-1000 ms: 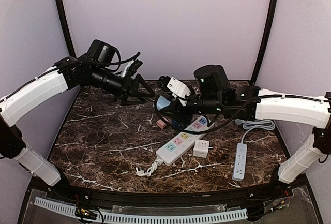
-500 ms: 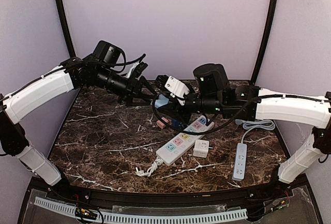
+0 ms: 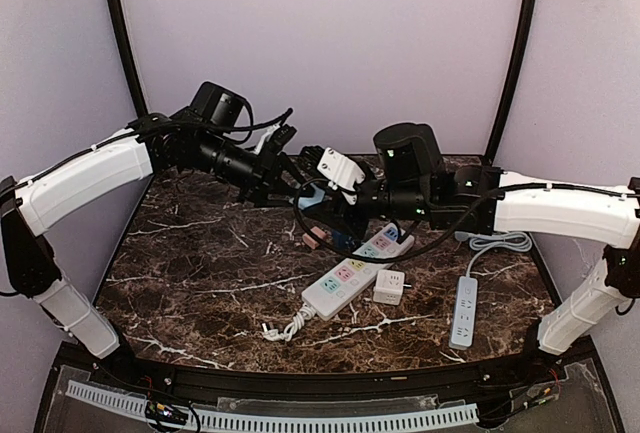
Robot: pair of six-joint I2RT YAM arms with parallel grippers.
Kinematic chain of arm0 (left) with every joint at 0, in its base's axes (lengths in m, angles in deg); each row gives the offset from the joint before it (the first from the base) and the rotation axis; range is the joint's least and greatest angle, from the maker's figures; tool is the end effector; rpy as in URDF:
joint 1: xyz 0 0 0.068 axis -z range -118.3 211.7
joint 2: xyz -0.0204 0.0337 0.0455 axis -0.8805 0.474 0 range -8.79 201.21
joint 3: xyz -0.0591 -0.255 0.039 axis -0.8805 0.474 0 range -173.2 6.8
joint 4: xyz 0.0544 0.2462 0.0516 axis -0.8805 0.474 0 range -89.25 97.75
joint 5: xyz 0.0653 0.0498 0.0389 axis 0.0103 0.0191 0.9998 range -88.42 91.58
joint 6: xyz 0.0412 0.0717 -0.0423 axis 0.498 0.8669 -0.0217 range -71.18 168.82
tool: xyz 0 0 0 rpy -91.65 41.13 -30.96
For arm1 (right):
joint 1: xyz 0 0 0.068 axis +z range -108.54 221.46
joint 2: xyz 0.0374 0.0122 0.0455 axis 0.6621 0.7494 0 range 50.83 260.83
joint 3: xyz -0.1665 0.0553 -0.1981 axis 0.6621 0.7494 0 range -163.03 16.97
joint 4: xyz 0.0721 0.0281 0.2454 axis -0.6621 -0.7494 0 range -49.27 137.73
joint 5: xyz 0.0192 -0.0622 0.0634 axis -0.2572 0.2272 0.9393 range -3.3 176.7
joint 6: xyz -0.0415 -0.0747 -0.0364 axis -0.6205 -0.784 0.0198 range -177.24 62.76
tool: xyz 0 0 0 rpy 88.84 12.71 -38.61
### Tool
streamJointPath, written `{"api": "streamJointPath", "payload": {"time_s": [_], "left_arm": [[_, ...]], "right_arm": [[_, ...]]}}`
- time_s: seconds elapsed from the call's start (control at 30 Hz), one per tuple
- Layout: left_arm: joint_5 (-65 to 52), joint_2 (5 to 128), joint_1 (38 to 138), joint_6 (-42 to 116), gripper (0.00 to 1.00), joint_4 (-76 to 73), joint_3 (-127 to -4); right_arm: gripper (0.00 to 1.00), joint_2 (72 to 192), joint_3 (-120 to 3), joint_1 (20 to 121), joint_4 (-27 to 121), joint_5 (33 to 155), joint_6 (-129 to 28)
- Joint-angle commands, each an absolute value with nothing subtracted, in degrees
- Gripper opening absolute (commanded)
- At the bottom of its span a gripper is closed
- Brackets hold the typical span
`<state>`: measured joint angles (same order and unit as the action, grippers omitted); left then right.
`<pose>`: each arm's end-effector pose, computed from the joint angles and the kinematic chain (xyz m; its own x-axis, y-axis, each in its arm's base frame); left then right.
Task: Insert the plug
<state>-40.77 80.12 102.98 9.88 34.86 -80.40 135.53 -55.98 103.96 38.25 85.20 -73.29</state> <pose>0.2390 -0.2847 0.3424 -0.9066 0.1777 -0.3828 0.4220 0.3944 -0.8163 0.1825 0.3457 0.3206 0.0812 -0.4422 -0.8932 -0.8875 0.3757 -0.2667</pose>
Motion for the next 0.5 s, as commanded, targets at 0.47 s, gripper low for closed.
{"api": "streamJointPath", "payload": {"time_s": [0.47], "left_arm": [[-42.88,80.63,103.62,8.92,0.01,32.41,-81.84]], "right_arm": [[0.12,135.82,-57.28,104.74,40.67,84.42,-73.84]]}}
